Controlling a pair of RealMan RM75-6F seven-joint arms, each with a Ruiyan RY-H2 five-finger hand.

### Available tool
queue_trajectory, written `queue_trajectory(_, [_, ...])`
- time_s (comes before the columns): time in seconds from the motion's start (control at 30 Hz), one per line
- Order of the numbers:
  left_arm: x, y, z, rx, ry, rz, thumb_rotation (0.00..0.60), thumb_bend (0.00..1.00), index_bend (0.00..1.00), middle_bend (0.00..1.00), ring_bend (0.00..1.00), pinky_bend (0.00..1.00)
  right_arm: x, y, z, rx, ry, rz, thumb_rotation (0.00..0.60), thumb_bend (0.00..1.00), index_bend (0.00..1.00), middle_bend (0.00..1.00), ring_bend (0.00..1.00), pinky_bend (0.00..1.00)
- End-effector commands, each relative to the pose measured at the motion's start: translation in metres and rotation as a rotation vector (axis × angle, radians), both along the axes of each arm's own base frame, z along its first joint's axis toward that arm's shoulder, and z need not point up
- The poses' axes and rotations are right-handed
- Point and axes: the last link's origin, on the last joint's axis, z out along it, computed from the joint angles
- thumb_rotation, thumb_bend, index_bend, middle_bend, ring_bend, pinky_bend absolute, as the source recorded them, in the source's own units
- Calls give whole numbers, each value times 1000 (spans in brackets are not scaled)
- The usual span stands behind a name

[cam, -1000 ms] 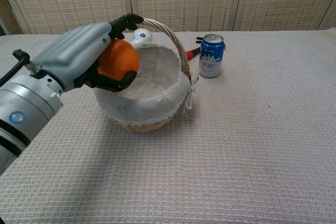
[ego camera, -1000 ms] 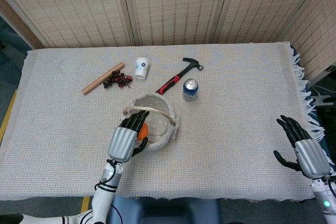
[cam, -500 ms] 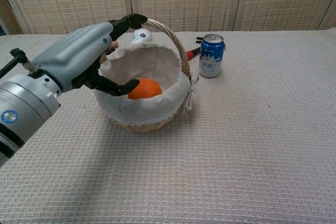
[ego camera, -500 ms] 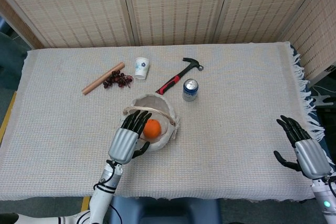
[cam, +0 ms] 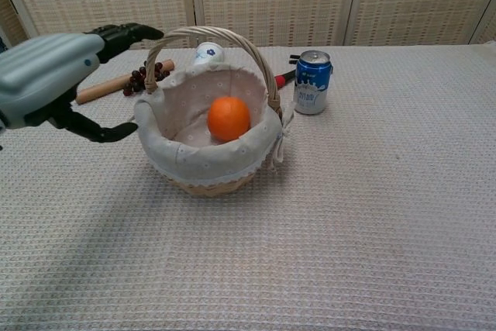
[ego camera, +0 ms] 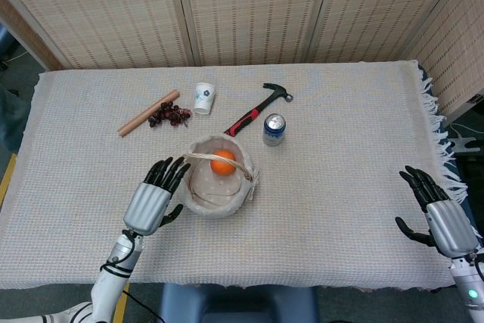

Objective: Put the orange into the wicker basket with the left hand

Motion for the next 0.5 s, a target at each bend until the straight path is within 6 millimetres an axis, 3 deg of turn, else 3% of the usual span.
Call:
queue_trajectory(0.03, [-53, -16, 34, 12, 87, 66, 600, 234, 0, 0, 0, 110, 0, 0, -2, 6, 8, -1, 600, 223, 0, 0, 0, 197])
queue_trajectory(0.1, [-72, -21, 41, 16, 111, 104, 600, 188, 0, 0, 0, 106, 1, 0, -4, 10, 14, 0, 600, 223, 0, 0, 0, 197])
queue_trajectory(0.2, [-98, -31, 48, 4, 120, 160, 600, 7, 0, 0, 0, 101, 1, 1, -7, 17, 26, 0, 600, 224, 0, 0, 0, 197])
queue_trajectory(0.37, [-127, -43, 52, 2, 126, 217, 600, 0, 0, 0, 0, 99, 1, 0, -10, 27, 39, -7, 600, 223, 0, 0, 0, 197])
queue_trajectory(0.5, [-135, -47, 52, 21, 100, 232, 600, 0, 0, 0, 0, 92, 0, 1, -10, 26, 44, -12, 600, 224, 0, 0, 0, 197])
